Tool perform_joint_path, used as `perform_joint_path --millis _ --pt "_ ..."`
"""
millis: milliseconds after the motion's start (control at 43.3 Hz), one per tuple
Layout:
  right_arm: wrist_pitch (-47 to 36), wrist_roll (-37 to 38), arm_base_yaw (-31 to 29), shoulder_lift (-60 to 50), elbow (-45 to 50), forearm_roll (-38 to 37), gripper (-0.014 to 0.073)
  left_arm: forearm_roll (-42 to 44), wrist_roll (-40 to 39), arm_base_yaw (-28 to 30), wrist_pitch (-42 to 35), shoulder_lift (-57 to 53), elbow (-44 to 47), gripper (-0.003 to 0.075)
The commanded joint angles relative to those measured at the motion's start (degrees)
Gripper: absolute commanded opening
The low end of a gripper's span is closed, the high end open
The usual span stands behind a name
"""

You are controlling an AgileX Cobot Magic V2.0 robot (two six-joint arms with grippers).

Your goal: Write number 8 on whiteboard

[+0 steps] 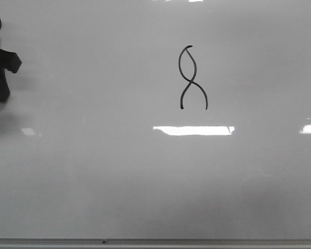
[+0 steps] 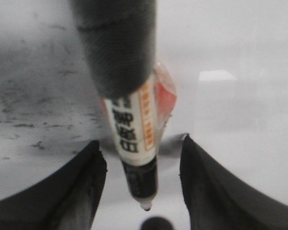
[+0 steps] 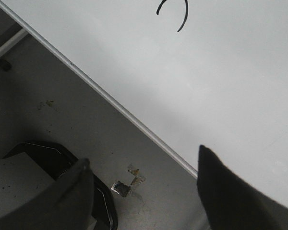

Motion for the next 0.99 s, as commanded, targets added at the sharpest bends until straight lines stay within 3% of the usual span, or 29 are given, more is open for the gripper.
perform_joint_path --millis 0,277,508,716,970 --pt "-2.3 1.2 -0.4 -1.1 -1.6 -0.3 0.0489 2.0 -0.5 0.2 0.8 -3.5 -2.2 0.0368" --pt "-1.8 16.9 -0.4 -6.9 -1.6 -9.3 0.0487 2.3 4.4 -1.9 11.0 -16.6 -2.2 0.0368" --pt "-0.5 17.3 -0.4 -11.8 -1.4 -9.3 0.0487 -0.9 9.2 -10.8 18.4 -30.4 -1.3 0.0368" --pt "-0.7 17.3 -0.4 -16.6 2.1 -9.3 0.0487 -5.8 9.8 -19.0 19.2 -41.6 3.6 0.0368" --pt "-3.2 17.2 -0.4 -18.9 6.1 -9.3 0.0487 -6.2 9.8 -21.7 18.7 -47.1 6.4 0.0368"
